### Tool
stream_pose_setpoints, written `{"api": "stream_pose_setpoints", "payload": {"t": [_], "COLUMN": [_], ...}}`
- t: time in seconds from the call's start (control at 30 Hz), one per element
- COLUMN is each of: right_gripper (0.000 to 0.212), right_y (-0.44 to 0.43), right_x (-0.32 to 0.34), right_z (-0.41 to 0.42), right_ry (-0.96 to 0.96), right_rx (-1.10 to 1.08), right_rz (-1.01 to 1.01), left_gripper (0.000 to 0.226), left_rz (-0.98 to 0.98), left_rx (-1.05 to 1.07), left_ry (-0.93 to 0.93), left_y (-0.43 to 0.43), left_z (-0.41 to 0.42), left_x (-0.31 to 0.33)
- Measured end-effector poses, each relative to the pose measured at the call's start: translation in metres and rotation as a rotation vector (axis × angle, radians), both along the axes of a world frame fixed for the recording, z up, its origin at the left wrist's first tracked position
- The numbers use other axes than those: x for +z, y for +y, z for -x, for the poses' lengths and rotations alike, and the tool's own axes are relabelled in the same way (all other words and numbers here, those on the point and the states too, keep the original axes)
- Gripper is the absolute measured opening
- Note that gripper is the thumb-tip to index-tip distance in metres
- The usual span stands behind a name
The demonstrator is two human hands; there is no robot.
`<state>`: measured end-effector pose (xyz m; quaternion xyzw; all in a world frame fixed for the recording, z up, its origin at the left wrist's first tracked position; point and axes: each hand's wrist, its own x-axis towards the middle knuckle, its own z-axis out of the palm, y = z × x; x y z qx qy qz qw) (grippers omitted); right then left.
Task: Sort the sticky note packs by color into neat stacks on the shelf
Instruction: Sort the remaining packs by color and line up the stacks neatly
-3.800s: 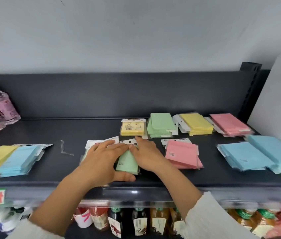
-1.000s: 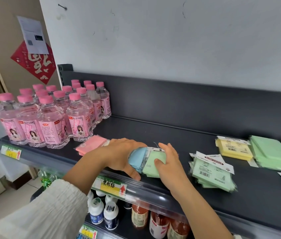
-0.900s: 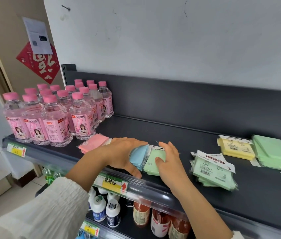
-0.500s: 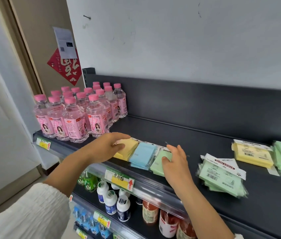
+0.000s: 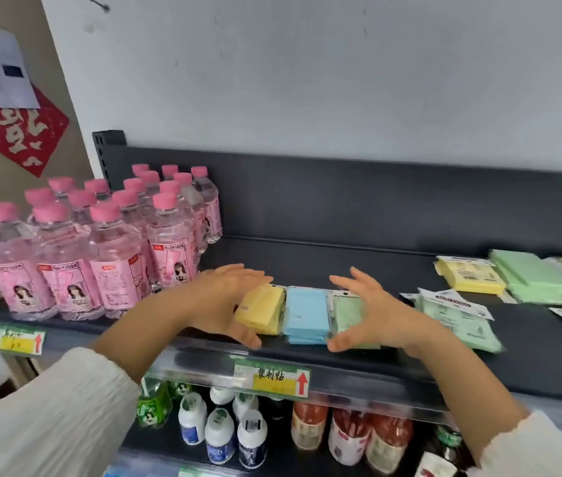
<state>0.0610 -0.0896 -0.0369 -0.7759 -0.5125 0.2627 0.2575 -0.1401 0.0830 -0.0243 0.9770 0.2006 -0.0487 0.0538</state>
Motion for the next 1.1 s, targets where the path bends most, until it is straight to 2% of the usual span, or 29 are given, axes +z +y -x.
{"api": "stream_pose_setpoints", "payload": {"t": [0.1,0.2,0.27,0.4,0.5,0.7,0.93,1.0,1.1], "right_gripper": [0.117,0.118,0.115,0.103,0.094,0.078,0.088,0.091,0.11], "right_y": [0.011,0.024,0.034,0.052,0.056,0.056,0.051,0.05,0.045], "right_x": [0.019,0.031,0.037,0.042,0.039,0.039,0.035,0.033,0.034], "right_z": [0.006,0.018,0.028,0.044,0.048,0.045,0.037,0.036,0.032], "right_ry": [-0.148,-0.254,-0.332,-0.392,-0.445,-0.447,-0.404,-0.398,-0.37], "right_rx": [0.074,0.111,0.116,0.164,0.157,0.198,0.23,0.229,0.212], "right_rz": [0.182,0.323,0.36,0.434,0.409,0.363,0.298,0.284,0.291], "left_gripper": [0.121,0.121,0.115,0.086,0.083,0.103,0.103,0.115,0.124], "left_rz": [0.031,0.083,0.101,0.095,0.076,-0.024,-0.01,0.017,0.119], "left_rx": [0.032,0.003,-0.015,-0.035,-0.034,0.047,0.095,0.101,0.077], "left_ry": [0.14,0.169,0.153,0.152,0.169,0.206,0.19,0.185,0.141], "left_y": [0.012,0.017,0.019,0.021,0.022,0.01,0.0,0.0,0.005], "left_z": [-0.008,-0.014,-0.015,-0.018,-0.022,-0.029,-0.025,-0.021,-0.007], "left_x": [0.0,-0.001,0.001,0.003,0.003,0.005,0.007,0.007,0.018]}}
